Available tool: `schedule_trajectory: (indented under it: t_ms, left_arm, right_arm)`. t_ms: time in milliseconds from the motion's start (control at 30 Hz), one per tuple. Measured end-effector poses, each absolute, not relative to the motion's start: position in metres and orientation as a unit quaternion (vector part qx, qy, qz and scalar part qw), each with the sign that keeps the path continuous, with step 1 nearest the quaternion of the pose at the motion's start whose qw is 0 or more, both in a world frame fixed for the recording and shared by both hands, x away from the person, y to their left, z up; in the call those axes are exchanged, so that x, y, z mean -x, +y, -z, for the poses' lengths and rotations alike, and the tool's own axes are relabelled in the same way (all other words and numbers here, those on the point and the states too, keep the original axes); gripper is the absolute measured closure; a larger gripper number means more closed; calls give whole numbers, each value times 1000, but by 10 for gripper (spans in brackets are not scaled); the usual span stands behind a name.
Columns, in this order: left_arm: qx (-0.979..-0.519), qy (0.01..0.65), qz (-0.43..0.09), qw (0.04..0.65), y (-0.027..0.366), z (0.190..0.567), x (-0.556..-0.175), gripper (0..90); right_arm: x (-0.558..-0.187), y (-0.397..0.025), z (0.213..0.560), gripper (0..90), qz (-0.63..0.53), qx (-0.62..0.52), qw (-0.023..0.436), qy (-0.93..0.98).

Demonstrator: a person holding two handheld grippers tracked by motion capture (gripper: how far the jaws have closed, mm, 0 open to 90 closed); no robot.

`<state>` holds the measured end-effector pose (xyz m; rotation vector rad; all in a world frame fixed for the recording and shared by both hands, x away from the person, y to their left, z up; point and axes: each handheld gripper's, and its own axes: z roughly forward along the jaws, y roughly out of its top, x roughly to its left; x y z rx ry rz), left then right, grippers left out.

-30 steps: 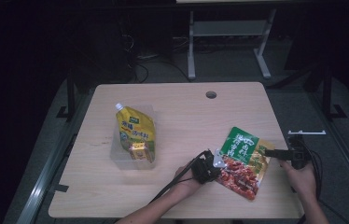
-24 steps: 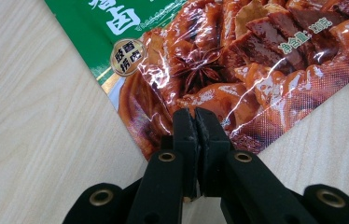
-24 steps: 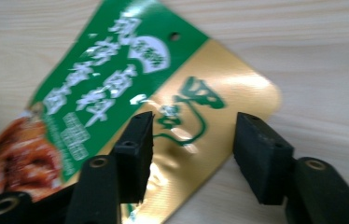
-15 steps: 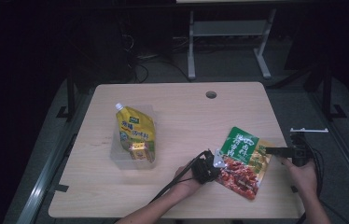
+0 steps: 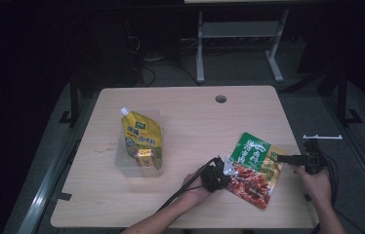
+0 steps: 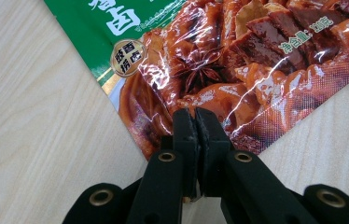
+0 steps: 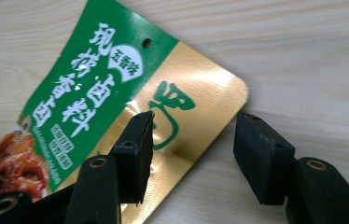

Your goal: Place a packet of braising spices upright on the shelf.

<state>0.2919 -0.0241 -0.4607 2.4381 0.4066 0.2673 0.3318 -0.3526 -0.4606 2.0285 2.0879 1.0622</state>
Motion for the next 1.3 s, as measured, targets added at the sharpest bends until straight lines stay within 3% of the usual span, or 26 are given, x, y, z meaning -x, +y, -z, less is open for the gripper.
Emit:
schedule_trajectory:
  t_ms: [1067,1300]
  left_arm:
    - [-927,154,-107,324,-24,461,-292,865]
    - [-927,154,-108,324,-25,461,-293,867]
  right_arm:
    - [-336,-348,463,490,-366,-644,-22,672]
    - [-338,-359,460,465,-356,-664,-2,657]
